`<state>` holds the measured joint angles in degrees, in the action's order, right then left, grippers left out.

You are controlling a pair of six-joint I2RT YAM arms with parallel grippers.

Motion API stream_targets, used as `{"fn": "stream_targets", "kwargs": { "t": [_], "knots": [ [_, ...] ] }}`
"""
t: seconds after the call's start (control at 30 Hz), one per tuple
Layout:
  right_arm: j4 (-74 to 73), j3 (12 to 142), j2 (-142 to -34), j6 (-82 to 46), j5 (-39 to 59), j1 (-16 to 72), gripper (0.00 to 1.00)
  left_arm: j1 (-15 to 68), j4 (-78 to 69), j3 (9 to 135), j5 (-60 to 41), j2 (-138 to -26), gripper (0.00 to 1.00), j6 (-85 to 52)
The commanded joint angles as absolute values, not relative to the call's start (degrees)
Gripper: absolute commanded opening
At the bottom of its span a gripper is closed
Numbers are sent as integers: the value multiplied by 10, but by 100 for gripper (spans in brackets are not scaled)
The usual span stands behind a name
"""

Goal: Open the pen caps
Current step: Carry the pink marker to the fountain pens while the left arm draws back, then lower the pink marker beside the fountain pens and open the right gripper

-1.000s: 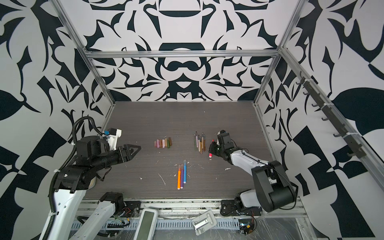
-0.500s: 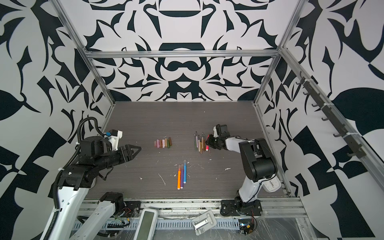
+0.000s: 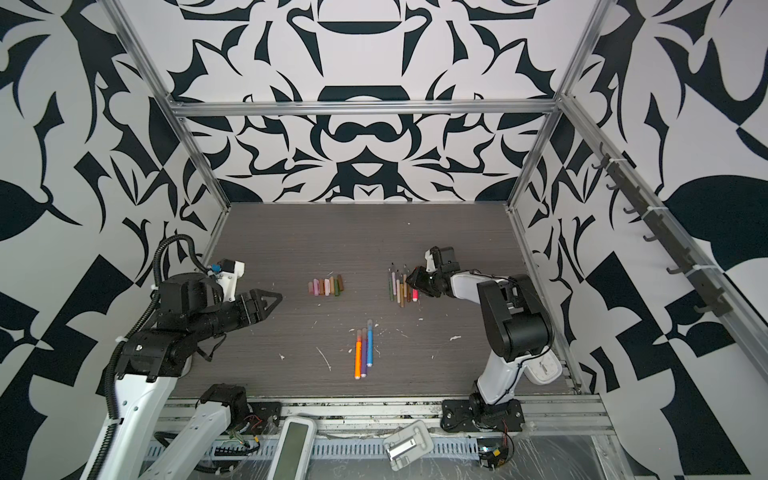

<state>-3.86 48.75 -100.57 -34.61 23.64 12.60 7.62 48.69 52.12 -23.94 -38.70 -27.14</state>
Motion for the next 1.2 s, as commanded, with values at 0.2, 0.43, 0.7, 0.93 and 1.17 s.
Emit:
{"fn": "stream_targets", "kwargs": {
  "t": [0.2,0.43,0.7,0.93,1.17],
  "knots": [
    [-4,475,-1013,-345,218,125,55,75,494,519,-237,-385,65,-268],
    [-4,474,-1013,-347,217,125,55,75,494,519,-236,-386,65,-268],
    [-2,477,-1022,-342,233,125,55,75,495,518,-236,-386,65,-268],
    [8,480,-1022,-346,219,125,55,74,495,518,-234,-387,65,-268],
    [27,454,-981,-373,139,125,55,75,495,518,-234,-388,65,-268]
  ]
}}
